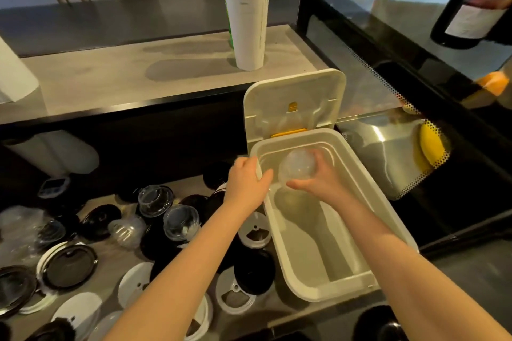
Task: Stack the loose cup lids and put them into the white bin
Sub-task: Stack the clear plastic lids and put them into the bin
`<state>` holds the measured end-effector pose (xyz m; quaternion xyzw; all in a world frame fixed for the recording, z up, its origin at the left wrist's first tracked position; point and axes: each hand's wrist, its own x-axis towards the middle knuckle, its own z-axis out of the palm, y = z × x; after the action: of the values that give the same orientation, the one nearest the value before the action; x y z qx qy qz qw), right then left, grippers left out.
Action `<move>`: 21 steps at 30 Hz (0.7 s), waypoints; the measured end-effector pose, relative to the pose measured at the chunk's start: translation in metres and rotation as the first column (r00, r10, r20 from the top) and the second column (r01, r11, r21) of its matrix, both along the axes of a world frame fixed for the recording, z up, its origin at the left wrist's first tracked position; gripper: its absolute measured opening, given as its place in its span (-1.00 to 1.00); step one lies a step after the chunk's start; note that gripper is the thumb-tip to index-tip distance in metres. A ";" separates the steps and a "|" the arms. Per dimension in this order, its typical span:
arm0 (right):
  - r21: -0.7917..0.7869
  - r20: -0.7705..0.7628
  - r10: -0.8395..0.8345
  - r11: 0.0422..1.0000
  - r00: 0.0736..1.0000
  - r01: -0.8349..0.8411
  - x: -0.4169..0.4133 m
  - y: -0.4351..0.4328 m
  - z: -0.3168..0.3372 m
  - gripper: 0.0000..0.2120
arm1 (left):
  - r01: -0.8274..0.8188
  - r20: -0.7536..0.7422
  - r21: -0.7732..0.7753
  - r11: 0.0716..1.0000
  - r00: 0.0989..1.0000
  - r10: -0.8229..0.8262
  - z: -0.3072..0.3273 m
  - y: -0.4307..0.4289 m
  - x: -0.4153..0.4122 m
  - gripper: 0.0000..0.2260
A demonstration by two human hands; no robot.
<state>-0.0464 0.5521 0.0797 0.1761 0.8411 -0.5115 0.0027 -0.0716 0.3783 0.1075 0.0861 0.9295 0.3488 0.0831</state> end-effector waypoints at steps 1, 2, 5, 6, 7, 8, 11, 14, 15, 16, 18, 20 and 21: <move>0.044 0.073 0.010 0.999 0.997 -0.014 -0.005 0.002 -0.011 -0.11 | 0.017 0.020 -0.033 0.999 1.000 -0.017 -0.006 -0.005 0.002 -0.55; 0.092 0.145 0.027 0.995 0.989 -0.041 -0.010 0.004 -0.021 -0.08 | 0.038 0.045 -0.053 0.998 0.998 -0.036 -0.012 -0.009 0.004 -0.50; 0.161 0.277 0.061 0.981 0.959 -0.109 -0.020 0.002 -0.042 -0.03 | 0.087 0.084 -0.063 0.994 0.993 -0.082 -0.028 -0.016 0.007 -0.44; 0.162 0.277 0.073 0.979 0.958 -0.122 -0.022 0.000 -0.047 -0.06 | 0.093 0.092 -0.062 0.994 0.992 -0.087 -0.030 -0.017 0.006 -0.45; 0.160 0.276 0.092 0.977 0.957 -0.141 -0.025 -0.003 -0.051 -0.09 | 0.098 0.099 -0.071 0.993 0.991 -0.090 -0.030 -0.016 0.006 -0.45; 0.159 0.279 0.109 0.974 0.954 -0.158 -0.026 -0.005 -0.055 -0.11 | 0.102 0.100 -0.087 0.991 0.991 -0.094 -0.030 -0.016 0.005 -0.45; 0.081 0.306 0.148 0.980 0.940 -0.180 -0.025 -0.006 -0.067 -0.15 | 0.107 0.079 -0.143 0.984 0.992 -0.096 -0.025 -0.015 0.007 -0.46; -0.024 0.299 0.175 0.984 0.938 -0.176 -0.021 -0.006 -0.076 -0.14 | 0.108 0.066 -0.157 0.982 0.993 -0.098 -0.023 -0.015 0.008 -0.49; -0.026 0.302 0.185 0.982 0.935 -0.186 -0.021 -0.008 -0.077 -0.13 | 0.106 0.067 -0.151 0.983 0.993 -0.097 -0.023 -0.014 0.008 -0.50; 0.002 0.304 0.187 0.981 0.934 -0.196 -0.021 -0.009 -0.076 -0.12 | 0.101 0.063 -0.142 0.985 0.994 -0.093 -0.024 -0.014 0.007 -0.50; 0.073 0.325 0.176 0.975 0.929 -0.210 -0.023 -0.010 -0.075 -0.06 | 0.100 0.055 -0.142 0.985 0.994 -0.093 -0.025 -0.015 0.007 -0.51; 0.131 0.342 0.173 0.965 0.924 -0.229 -0.025 -0.009 -0.076 -0.02 | 0.107 0.048 -0.172 0.979 0.994 -0.100 -0.026 -0.015 0.007 -0.50; 0.154 0.347 0.176 0.958 0.921 -0.240 -0.025 -0.009 -0.075 -0.02 | 0.109 0.047 -0.186 0.976 0.994 -0.102 -0.025 -0.015 0.007 -0.50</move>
<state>-0.0709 0.5429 0.0047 0.1677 0.8883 -0.3876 0.1806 -0.0649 0.3629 0.0824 0.1205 0.9508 0.2558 0.1263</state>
